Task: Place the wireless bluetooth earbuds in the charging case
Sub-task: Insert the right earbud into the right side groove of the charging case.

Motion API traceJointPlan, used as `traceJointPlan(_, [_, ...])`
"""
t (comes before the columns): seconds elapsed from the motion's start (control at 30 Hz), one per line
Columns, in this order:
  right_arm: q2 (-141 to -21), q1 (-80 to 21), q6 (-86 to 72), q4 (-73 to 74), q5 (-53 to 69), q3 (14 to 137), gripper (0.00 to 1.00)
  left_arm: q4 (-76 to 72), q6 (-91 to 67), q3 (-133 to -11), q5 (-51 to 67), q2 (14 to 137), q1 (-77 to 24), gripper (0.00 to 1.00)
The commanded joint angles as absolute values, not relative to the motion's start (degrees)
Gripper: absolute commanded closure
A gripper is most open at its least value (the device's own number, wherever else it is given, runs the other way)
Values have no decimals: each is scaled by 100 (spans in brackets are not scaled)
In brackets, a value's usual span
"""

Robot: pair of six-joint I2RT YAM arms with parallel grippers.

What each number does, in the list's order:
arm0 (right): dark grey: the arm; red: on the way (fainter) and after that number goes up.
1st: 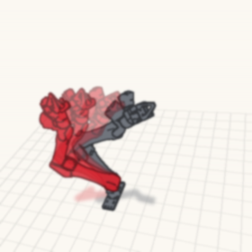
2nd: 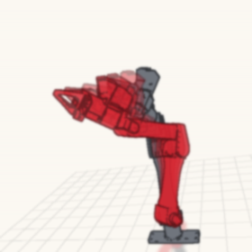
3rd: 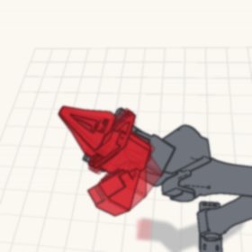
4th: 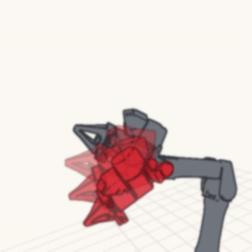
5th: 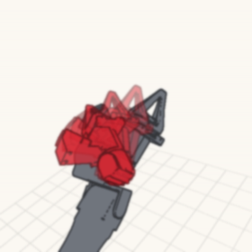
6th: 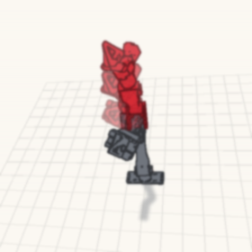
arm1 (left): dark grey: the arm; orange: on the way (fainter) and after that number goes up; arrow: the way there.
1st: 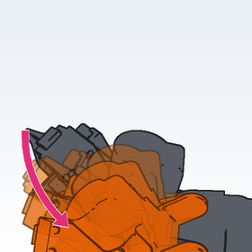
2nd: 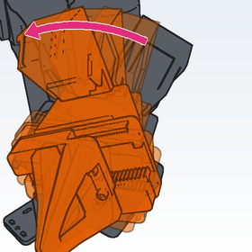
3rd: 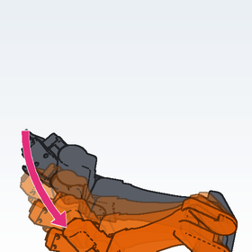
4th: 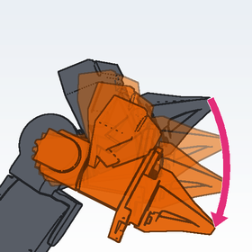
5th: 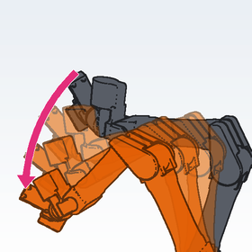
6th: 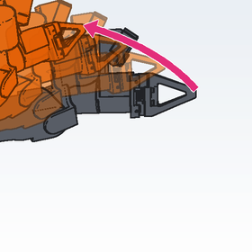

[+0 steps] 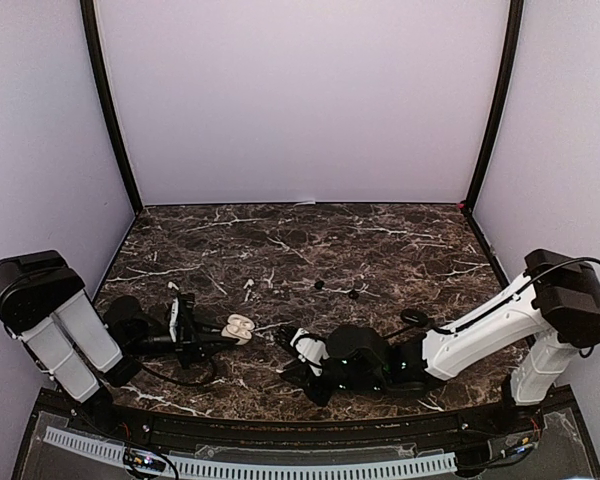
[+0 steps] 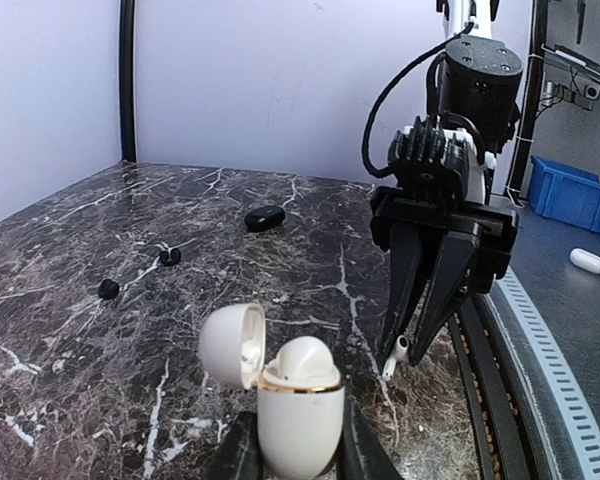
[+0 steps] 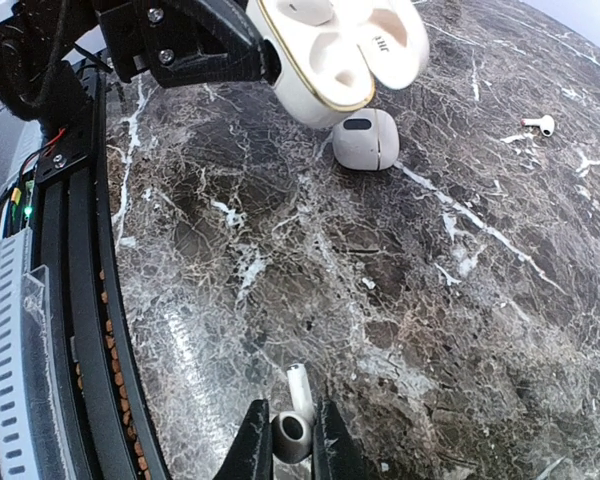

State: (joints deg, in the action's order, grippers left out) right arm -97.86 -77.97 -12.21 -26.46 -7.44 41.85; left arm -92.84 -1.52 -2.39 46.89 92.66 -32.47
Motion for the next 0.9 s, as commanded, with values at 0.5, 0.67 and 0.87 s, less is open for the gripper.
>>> traceJointPlan(0.5, [-8937, -7722, -2066, -1646, 148, 4303, 100, -10503, 46, -582, 5292, 9805, -3573, 100])
traceJointPlan(0.67, [-8871, -7659, -2200, -1772, 393, 4270, 100, -10502, 26, -620, 5381, 9883, -3597, 100])
traceJointPlan(0.87, [-8902, -7568, -2322, -1851, 626, 4304, 100, -10503, 69, -651, 5473, 9947, -3626, 100])
